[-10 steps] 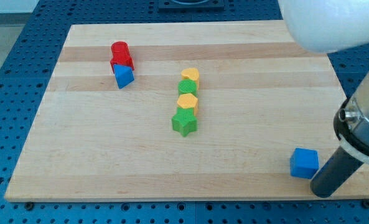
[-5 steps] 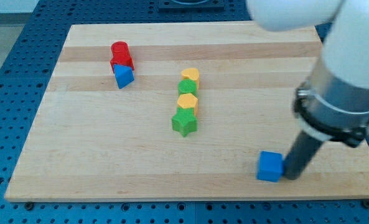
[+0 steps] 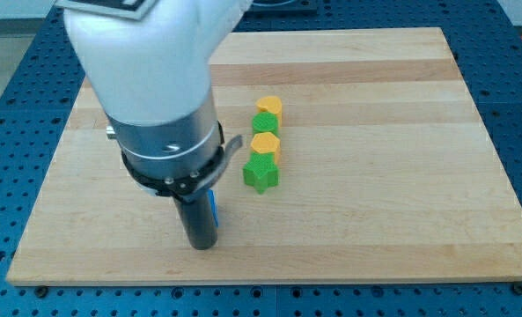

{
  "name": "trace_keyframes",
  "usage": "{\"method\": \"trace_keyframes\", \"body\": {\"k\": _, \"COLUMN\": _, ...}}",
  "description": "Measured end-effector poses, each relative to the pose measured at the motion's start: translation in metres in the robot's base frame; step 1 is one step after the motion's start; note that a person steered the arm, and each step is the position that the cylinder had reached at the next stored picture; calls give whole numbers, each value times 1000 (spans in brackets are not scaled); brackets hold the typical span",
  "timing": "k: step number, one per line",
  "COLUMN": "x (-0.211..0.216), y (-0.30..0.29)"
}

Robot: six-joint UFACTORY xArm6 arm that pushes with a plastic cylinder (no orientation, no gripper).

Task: Push the blue cube into the bottom side of the blue triangle

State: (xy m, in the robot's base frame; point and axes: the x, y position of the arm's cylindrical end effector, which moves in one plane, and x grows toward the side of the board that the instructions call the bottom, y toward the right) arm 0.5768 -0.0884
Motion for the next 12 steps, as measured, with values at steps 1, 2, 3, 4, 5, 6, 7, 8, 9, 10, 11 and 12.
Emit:
{"method": "trace_keyframes", "body": {"k": 1, "x": -10, "y": -5}}
{"method": "trace_keyframes", "body": {"k": 2, "x": 6, "y": 1}}
{"method": "trace_keyframes", "body": {"k": 3, "x": 12, "y": 29}}
{"method": "trace_keyframes", "body": {"k": 4, "x": -13, "y": 45}}
{"method": "trace_keyframes", "body": {"k": 5, "x": -36, "y": 40}}
{"method": "trace_keyframes", "body": {"k": 6, "x": -43, "y": 1}}
{"method": "trace_keyframes", "body": {"k": 7, "x": -43, "y": -43}}
{"method": "trace_keyframes", "body": {"k": 8, "x": -35, "y": -44}}
{"method": "trace_keyframes", "body": {"k": 9, "x": -28, "y": -56}}
{"method": "trace_keyframes", "body": {"k": 10, "x": -40, "y": -69}}
{"method": "trace_keyframes", "body": {"k": 11, "x": -77, "y": -68}}
{"method": "trace_keyframes", "body": {"k": 12, "x": -75, "y": -67}}
